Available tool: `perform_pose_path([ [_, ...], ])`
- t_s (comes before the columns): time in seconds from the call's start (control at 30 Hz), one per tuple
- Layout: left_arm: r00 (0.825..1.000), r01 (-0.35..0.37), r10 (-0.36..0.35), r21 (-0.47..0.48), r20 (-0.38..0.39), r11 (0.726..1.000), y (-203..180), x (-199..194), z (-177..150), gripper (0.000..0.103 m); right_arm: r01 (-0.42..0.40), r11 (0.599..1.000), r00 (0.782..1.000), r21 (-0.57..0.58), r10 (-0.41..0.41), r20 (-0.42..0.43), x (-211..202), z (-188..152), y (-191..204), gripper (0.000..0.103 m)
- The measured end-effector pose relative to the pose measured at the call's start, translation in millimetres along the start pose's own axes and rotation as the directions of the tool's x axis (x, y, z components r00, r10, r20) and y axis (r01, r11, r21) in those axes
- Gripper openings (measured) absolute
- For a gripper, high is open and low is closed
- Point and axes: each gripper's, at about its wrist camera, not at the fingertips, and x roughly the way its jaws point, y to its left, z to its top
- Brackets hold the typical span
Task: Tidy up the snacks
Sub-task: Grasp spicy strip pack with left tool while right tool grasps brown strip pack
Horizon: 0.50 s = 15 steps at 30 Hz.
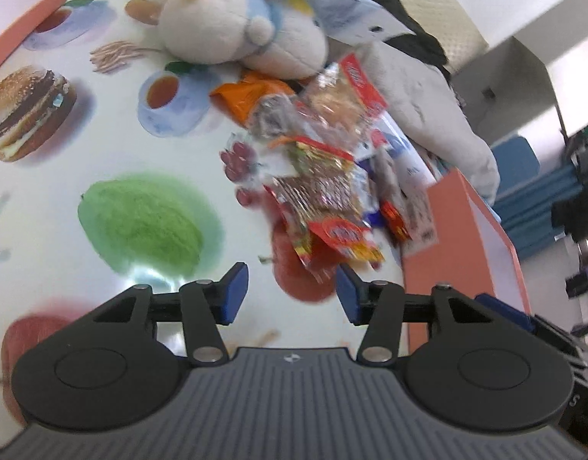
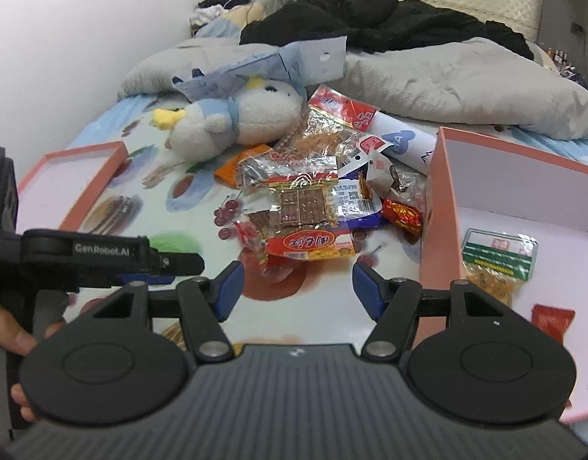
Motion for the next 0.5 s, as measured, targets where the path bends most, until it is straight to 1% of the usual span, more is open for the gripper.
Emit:
perform_pose_path([
  [0.17, 0.999, 0.039, -0.039, -0.052, 0.004, 0.998, 10, 27, 19, 0.057, -0.007, 1.000, 0.999, -0.025, 0.006, -0.034, 36, 10, -2, 0.065],
  [0.2, 0.999, 0.049, -0.049, -0.067, 0.006, 0.997, 13, 33, 23, 0.057, -0.007, 1.000, 0.999, -0.027, 0.005, -0.048, 45, 12, -2, 0.069],
  [0.23, 0.999, 0.055, -0.054, -0.081, 0.006, 0.995, 16, 38, 25, 0.057, -0.005, 1.000, 0.998, -0.026, 0.004, -0.059, 53, 14, -2, 0.075],
  [0.27, 0.998, 0.058, -0.058, -0.095, 0.002, 0.994, 18, 44, 28, 0.057, -0.003, 1.000, 0.998, -0.025, 0.002, -0.064, 61, 16, -3, 0.076],
  [0.43, 0.997, 0.073, -0.075, -0.135, -0.005, 0.988, 28, 68, 43, 0.058, -0.004, 1.000, 0.996, -0.029, 0.001, -0.093, 97, 25, -6, 0.077],
  [0.5, 0.997, 0.081, -0.079, -0.140, 0.024, 0.987, 29, 72, 48, 0.058, -0.003, 1.000, 0.995, -0.029, 0.000, -0.100, 109, 28, -8, 0.077],
])
